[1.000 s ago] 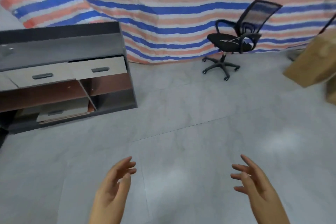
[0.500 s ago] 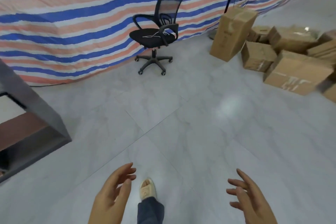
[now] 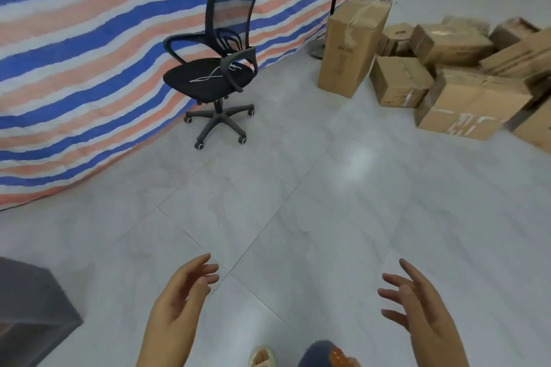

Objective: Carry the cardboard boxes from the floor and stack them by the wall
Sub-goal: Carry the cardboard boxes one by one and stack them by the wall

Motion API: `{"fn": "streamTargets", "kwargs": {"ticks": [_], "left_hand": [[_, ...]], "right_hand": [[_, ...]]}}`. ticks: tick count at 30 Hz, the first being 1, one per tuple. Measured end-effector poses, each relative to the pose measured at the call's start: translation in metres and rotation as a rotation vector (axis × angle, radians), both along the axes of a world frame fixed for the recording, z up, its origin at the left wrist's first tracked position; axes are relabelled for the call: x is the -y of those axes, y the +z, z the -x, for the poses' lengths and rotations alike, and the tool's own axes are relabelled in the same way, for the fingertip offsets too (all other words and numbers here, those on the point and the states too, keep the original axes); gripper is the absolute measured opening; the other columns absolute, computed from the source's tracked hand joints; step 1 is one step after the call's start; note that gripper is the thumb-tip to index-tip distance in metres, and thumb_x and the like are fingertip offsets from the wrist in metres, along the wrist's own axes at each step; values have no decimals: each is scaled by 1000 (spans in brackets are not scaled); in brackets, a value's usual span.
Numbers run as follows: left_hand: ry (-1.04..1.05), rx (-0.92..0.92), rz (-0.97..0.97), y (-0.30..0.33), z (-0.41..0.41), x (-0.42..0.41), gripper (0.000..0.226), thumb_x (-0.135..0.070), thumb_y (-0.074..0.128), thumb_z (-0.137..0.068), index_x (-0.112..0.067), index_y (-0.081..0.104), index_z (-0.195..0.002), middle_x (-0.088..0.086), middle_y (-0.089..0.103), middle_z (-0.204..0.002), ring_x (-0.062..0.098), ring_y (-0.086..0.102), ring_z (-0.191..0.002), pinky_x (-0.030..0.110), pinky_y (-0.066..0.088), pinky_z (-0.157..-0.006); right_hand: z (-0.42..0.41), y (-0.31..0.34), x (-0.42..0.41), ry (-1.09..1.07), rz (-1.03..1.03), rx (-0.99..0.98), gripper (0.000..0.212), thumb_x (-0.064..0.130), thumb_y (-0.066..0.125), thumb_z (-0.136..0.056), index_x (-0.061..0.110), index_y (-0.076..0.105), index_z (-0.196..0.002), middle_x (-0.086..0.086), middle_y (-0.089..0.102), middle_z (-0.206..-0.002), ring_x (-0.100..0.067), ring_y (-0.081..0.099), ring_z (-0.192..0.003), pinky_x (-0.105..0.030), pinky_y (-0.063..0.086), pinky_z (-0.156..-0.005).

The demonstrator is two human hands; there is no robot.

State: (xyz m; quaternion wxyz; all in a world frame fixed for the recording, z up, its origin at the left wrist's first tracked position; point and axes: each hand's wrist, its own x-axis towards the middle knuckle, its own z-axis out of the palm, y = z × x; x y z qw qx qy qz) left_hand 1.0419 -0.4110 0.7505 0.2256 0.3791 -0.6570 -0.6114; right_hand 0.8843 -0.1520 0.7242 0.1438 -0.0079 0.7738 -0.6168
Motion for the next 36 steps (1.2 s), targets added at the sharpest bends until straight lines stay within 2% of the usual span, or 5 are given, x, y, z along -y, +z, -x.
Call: {"fn": "streamTargets", "kwargs": {"ticks": [14,25,28,31,36], "left_hand": [[-45,36,11,-19,293,95,34,5,44,-95,-18,66,-106,-1,72,-97,9,68,-90,22,54,-82],[-63,94,-3,-28,516,147,32,0,47,-95,-24,65,-107,-11,71,-100,7,68,-92,29,55,-83],[-63,116,-1,-34,583,184,26,-13,45,-96,-29,63,-107,-17,70,-98,1,66,-90,18,55,-81],[-120,121,3,-33,657,231,26,-35,44,-88,-33,62,-107,-18,70,-97,-1,66,-90,21,52,-81],[-260,79,39,-13,788,306,30,-3,47,-96,-25,64,-107,-8,72,-101,8,68,-91,32,48,-84]], "right_hand": [[285,-8,84,-61,-25,-20,28,21,41,-97,36,53,-119,6,67,-105,-14,67,-90,-27,58,-71],[513,-6,153,13,-50,-11,32,14,45,-96,33,56,-118,6,70,-99,-9,68,-85,-23,57,-67],[575,-15,186,-2,-65,-19,32,14,44,-96,34,55,-118,6,69,-101,-8,68,-85,-23,57,-67],[636,-20,223,-45,-56,-32,32,16,44,-97,35,54,-120,8,68,-101,-7,68,-85,-24,57,-68],[742,-6,285,-157,-52,-48,31,12,42,-97,31,53,-119,0,67,-105,-8,67,-84,-24,57,-67]]}}
